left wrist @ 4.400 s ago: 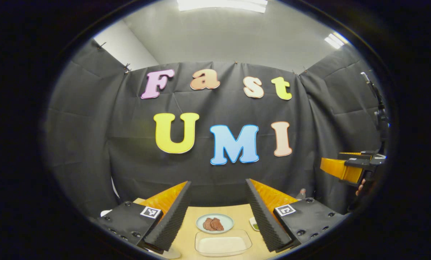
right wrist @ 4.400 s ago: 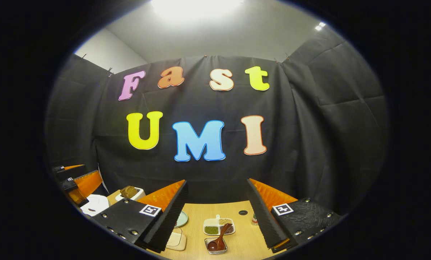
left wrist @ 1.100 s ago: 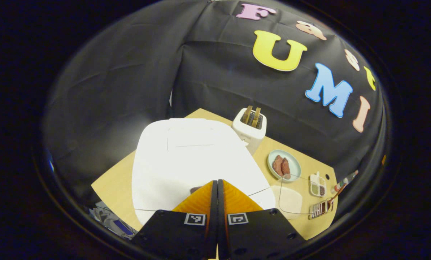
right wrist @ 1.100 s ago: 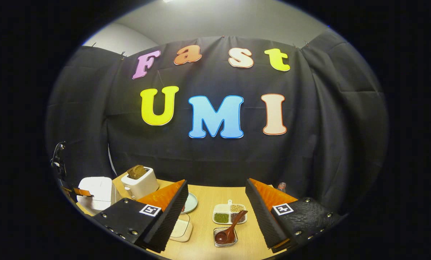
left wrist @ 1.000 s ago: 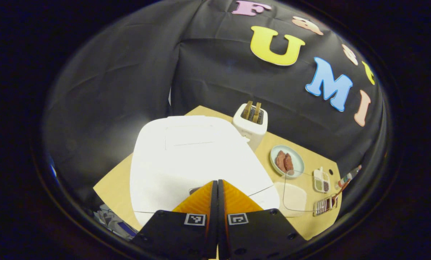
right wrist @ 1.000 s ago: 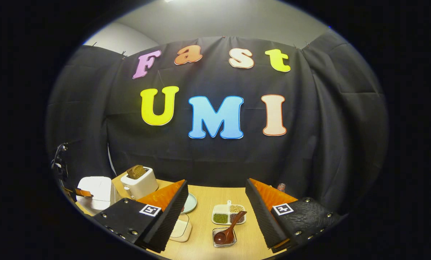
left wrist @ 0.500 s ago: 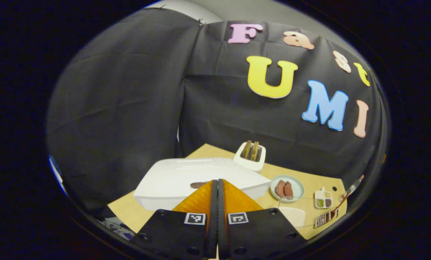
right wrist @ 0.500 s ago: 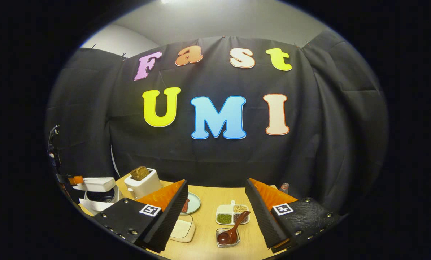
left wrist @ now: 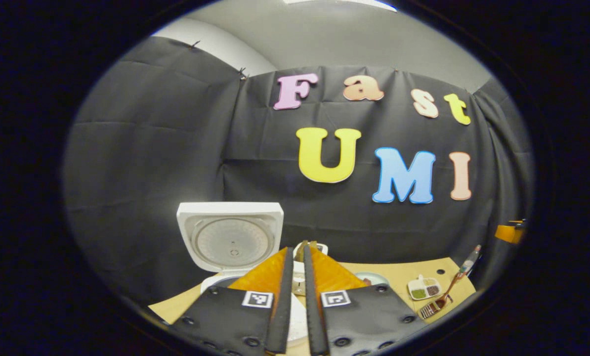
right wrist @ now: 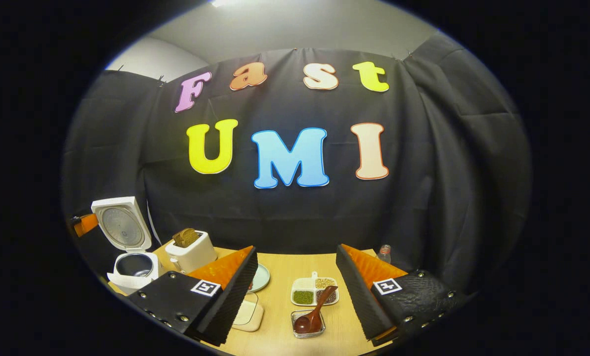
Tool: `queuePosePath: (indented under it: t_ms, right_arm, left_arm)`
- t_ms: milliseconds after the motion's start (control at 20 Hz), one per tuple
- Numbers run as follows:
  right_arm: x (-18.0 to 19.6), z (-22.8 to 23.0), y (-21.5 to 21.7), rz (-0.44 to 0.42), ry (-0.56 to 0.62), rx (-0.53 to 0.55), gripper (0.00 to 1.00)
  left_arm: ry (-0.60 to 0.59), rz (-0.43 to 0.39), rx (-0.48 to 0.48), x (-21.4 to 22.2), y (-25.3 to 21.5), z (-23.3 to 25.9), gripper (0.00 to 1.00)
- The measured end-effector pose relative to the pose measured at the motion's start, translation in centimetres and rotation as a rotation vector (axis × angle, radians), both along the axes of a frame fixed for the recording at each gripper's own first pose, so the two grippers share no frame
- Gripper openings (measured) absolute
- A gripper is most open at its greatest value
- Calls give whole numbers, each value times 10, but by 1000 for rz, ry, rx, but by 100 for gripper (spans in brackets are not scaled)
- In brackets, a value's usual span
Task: Close the left gripper, press the button to open the rice cooker; take a wooden spoon from the chopstick holder with the right hand, scoop a spoonful of rice and pour it into the rice cooker, then put the wooden spoon back into the chopstick holder.
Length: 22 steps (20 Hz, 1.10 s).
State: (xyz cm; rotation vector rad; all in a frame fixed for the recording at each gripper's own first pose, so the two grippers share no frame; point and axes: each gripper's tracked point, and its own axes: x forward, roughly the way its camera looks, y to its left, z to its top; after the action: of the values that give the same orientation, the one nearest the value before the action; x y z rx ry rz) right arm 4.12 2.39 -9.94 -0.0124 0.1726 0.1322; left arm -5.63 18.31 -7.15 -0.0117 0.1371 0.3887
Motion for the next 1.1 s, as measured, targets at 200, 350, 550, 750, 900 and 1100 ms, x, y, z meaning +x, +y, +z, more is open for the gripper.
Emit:
queuePosePath:
  t_ms: [200, 350, 550, 750, 900, 1100]
  right_arm:
    - [4, -20, -17, -24, 17, 1, 97]
    - [7, -35, -28, -38, 16, 17, 97]
    - [22, -75, -44, -64, 70, 13, 97]
    - [37, -99, -58, -79, 93, 10, 97]
    - [53, -125, -60, -74, 131, 17, 97]
    - [75, -168, -60, -69, 203, 29, 97]
  left_arm:
    - [-46, -110, 64, 7, -50, 19, 81]
    - [-50, -169, 88, 10, -82, 23, 83]
    - [-35, -212, 86, 11, -105, 19, 90]
    - [-36, -202, 85, 10, -111, 23, 83]
    - [-28, -187, 73, 10, -111, 21, 90]
    - [2, -161, 79, 13, -108, 14, 87]
